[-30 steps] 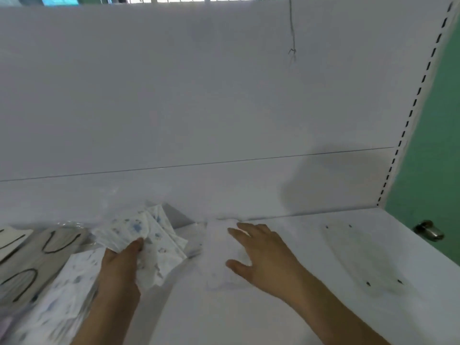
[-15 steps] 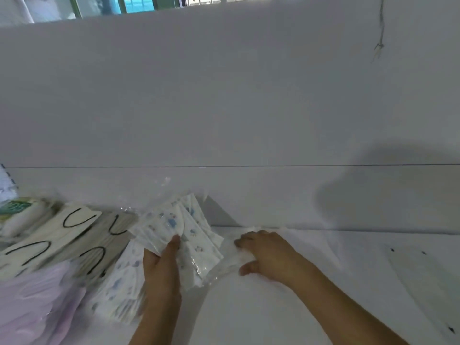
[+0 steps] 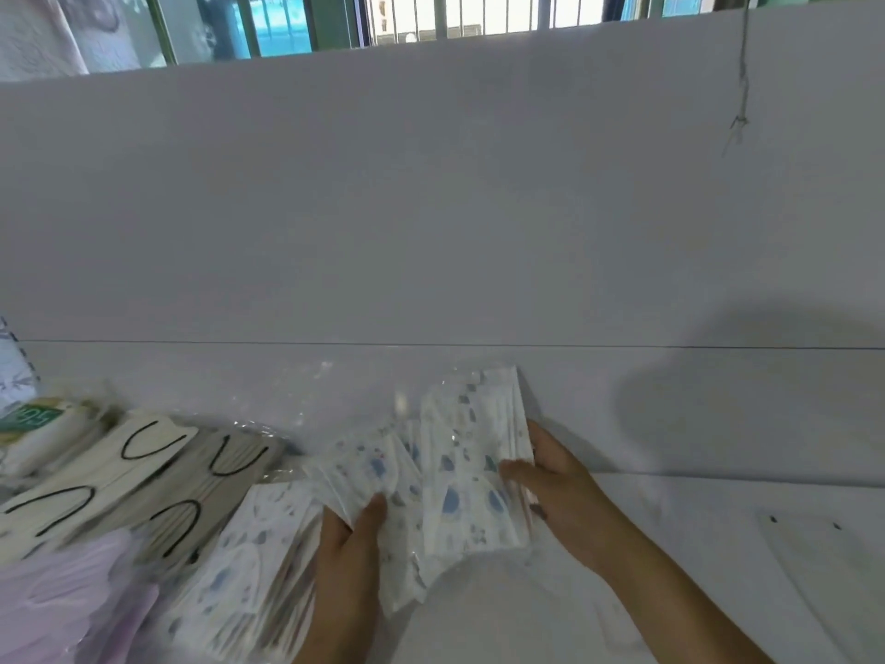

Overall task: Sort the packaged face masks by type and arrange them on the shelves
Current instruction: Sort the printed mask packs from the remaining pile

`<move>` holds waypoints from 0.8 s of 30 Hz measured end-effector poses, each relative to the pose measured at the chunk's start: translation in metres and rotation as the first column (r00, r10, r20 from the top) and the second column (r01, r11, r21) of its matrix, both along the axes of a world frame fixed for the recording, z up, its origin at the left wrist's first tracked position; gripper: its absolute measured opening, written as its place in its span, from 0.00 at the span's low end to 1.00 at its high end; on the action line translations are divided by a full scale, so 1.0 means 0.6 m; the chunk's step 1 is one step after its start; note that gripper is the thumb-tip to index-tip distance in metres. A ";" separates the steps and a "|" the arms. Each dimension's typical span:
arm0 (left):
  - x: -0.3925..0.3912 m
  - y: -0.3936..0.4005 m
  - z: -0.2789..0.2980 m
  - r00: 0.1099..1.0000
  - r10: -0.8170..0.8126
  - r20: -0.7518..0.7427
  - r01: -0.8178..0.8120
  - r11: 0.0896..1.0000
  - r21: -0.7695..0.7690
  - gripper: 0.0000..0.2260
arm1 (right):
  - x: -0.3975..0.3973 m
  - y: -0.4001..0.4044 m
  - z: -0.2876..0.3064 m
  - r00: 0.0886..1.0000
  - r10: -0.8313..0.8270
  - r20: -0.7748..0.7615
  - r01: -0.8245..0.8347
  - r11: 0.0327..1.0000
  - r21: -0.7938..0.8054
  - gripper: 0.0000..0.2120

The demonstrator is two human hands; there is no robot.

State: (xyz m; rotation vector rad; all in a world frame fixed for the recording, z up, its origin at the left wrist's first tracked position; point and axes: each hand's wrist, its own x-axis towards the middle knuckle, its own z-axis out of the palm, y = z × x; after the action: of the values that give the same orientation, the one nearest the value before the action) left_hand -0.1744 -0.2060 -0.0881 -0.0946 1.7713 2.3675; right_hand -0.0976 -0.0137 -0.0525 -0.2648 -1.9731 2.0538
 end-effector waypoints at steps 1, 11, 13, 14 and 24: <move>0.002 0.002 0.004 0.994 -0.101 0.049 0.095 0.989 0.113 0.16 | 0.000 -0.002 -0.004 0.998 0.060 0.034 -0.062 0.997 0.042 0.21; -0.013 -0.012 0.003 0.976 0.118 -0.182 -0.134 0.988 -0.075 0.16 | -0.027 0.002 -0.039 0.970 -0.226 -0.093 0.208 0.566 0.797 0.13; -0.016 -0.026 0.018 0.923 0.282 -0.262 -0.303 0.952 -0.045 0.22 | -0.026 0.017 -0.061 0.990 -0.104 0.097 -0.052 0.367 0.929 0.35; -0.015 -0.031 0.022 0.900 0.325 -0.290 -0.343 0.939 -0.010 0.26 | -0.030 0.015 -0.068 0.977 -0.022 0.212 -0.193 0.330 0.924 0.40; -0.022 -0.033 0.009 0.904 0.333 -0.269 -0.317 0.943 0.102 0.25 | -0.030 0.029 -0.077 0.990 -0.100 0.100 -0.059 0.349 0.935 0.17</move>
State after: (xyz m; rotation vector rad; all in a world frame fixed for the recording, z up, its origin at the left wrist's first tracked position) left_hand -0.1879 -0.2258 -0.0828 -0.0475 1.9421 2.7875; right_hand -0.1158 0.0035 -0.0985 -0.1548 -2.8304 0.5353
